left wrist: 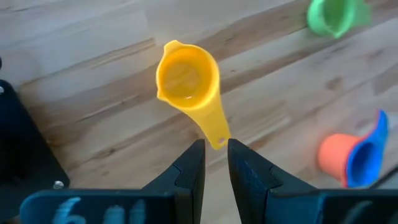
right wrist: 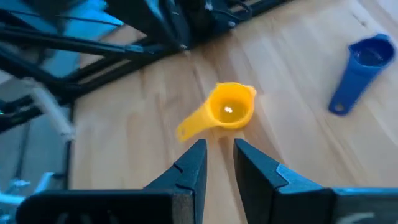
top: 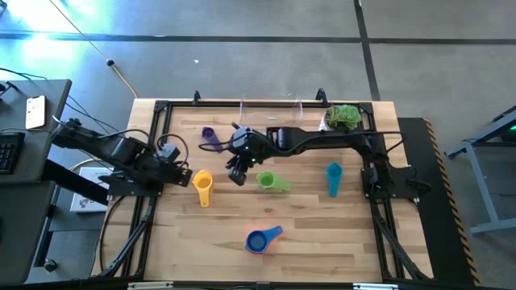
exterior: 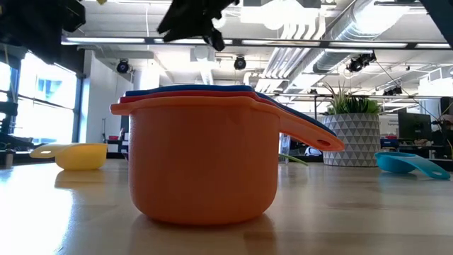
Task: Nest measuring cups in basket
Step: Stack the yellow measuring cup on top of the blue measuring cup
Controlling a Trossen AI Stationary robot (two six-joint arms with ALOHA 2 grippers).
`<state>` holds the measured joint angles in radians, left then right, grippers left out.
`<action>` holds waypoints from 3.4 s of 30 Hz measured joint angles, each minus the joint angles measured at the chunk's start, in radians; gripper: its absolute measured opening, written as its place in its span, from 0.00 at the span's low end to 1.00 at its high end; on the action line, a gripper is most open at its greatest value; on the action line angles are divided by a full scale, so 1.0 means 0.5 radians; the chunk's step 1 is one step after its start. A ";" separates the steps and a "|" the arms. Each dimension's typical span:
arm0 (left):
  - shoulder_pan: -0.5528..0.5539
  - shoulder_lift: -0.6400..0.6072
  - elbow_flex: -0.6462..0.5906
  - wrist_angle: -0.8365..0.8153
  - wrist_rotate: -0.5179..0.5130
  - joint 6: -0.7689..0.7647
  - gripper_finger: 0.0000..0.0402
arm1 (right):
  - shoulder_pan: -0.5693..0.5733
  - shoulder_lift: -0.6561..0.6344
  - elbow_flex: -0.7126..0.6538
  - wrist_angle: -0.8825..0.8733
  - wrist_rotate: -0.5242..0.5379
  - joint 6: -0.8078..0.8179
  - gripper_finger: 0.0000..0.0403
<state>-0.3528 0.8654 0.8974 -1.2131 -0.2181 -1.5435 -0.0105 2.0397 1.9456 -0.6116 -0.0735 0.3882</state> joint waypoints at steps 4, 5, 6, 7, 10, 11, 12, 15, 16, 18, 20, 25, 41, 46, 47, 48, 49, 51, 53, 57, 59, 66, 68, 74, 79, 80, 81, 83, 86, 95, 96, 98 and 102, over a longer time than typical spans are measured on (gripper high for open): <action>-0.019 -0.046 0.002 -0.002 -0.027 -0.050 0.15 | -0.002 0.034 -0.001 0.129 0.097 -0.009 0.18; -0.019 -0.051 0.002 -0.002 -0.049 -0.061 0.15 | -0.008 0.043 -0.001 0.146 0.098 -0.012 0.18; -0.019 -0.057 0.002 -0.005 -0.066 -0.075 0.15 | -0.015 0.058 0.000 0.189 0.101 -0.021 0.18; -0.017 -0.059 0.002 -0.005 -0.095 -0.090 0.15 | -0.022 0.069 0.000 0.214 0.100 -0.025 0.18; -0.015 -0.057 0.002 -0.006 -0.166 -0.149 0.15 | -0.043 0.102 -0.001 0.282 0.102 -0.024 0.18; -0.015 -0.056 0.002 -0.004 -0.182 -0.170 0.15 | -0.048 0.106 -0.001 0.280 0.103 -0.022 0.18; -0.015 -0.057 0.002 -0.005 -0.193 -0.197 0.15 | -0.050 0.120 0.000 0.304 0.107 -0.014 0.18; -0.015 -0.056 0.001 -0.004 -0.202 -0.257 0.15 | -0.060 0.156 0.000 0.350 0.107 -0.007 0.18; -0.015 -0.056 0.001 -0.004 -0.204 -0.263 0.15 | -0.059 0.171 0.000 0.381 0.107 -0.005 0.18; -0.015 -0.052 0.001 -0.001 -0.203 -0.264 0.15 | -0.055 0.198 0.000 0.433 0.083 0.041 0.18; -0.015 -0.053 0.001 0.001 -0.203 -0.264 0.15 | -0.049 0.242 0.000 0.497 0.051 0.111 0.18; -0.015 -0.056 0.000 0.010 -0.202 -0.255 0.15 | -0.013 0.352 0.000 0.581 0.035 0.242 0.18; -0.015 -0.052 -0.001 0.013 -0.213 -0.191 0.15 | 0.022 0.700 0.000 0.740 0.043 0.762 0.18; -0.015 -0.047 -0.001 0.013 -0.214 -0.154 0.15 | 0.017 0.732 0.000 0.818 0.068 0.847 0.18; -0.015 -0.047 -0.001 0.013 -0.214 -0.153 0.15 | 0.017 0.732 0.000 0.839 0.090 0.847 0.18; -0.015 -0.047 -0.001 0.013 -0.214 -0.153 0.15 | 0.017 0.732 0.000 0.846 0.116 0.847 0.18; -0.015 -0.047 -0.001 0.013 -0.215 -0.153 0.15 | 0.017 0.732 0.000 0.852 0.139 0.844 0.18; -0.015 -0.047 -0.001 0.013 -0.215 -0.152 0.15 | 0.009 0.734 0.000 0.875 0.145 0.838 0.18; -0.015 -0.047 -0.001 0.013 -0.215 -0.135 0.15 | -0.004 0.734 0.000 0.920 0.124 0.838 0.18; -0.015 -0.061 -0.001 0.013 -0.215 -0.077 0.15 | -0.052 0.735 0.018 0.889 0.000 0.804 0.18; -0.015 -0.083 0.000 0.013 -0.227 -0.048 0.15 | -0.075 0.735 0.056 0.904 -0.093 0.792 0.20; -0.015 -0.204 0.002 0.013 -0.319 -0.029 0.15 | -0.100 0.734 0.271 0.821 -0.079 0.732 0.31; -0.015 -0.244 0.002 0.013 -0.358 -0.022 0.15 | -0.100 0.733 0.336 0.725 -0.027 0.714 0.32; -0.015 -0.370 0.002 0.013 -0.448 0.021 0.15 | -0.100 0.731 0.535 0.531 0.199 0.558 0.32; -0.015 -0.434 0.002 0.013 -0.522 0.022 0.15 | -0.099 0.731 0.527 0.499 0.291 0.532 0.32; -0.014 -0.438 0.002 0.012 -0.527 0.026 0.15 | -0.094 0.732 0.510 0.489 0.290 0.537 0.32; -0.015 -0.441 0.002 0.012 -0.528 0.040 0.15 | -0.088 0.744 0.498 0.483 0.298 0.555 0.32; -0.015 -0.441 0.002 0.013 -0.527 0.064 0.15 | -0.066 0.777 0.490 0.452 0.292 0.581 0.32; -0.015 -0.441 0.002 0.012 -0.528 0.071 0.15 | -0.028 0.839 0.489 0.452 0.285 0.627 0.32; -0.015 -0.440 0.002 0.013 -0.528 0.069 0.15 | 0.012 0.963 0.488 0.459 0.285 0.684 0.32; -0.015 -0.440 0.002 0.013 -0.528 0.063 0.15 | 0.012 0.974 0.488 0.451 0.285 0.706 0.32; -0.015 -0.440 0.002 0.013 -0.527 0.061 0.15 | 0.012 0.994 0.487 0.454 0.286 0.737 0.32; -0.014 -0.440 0.002 0.013 -0.528 0.060 0.15 | 0.012 1.005 0.485 0.455 0.292 0.742 0.32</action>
<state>-0.3600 0.6456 0.8986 -1.2068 -0.4820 -1.5135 -0.0044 2.5420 2.1883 -0.3841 0.0726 0.7593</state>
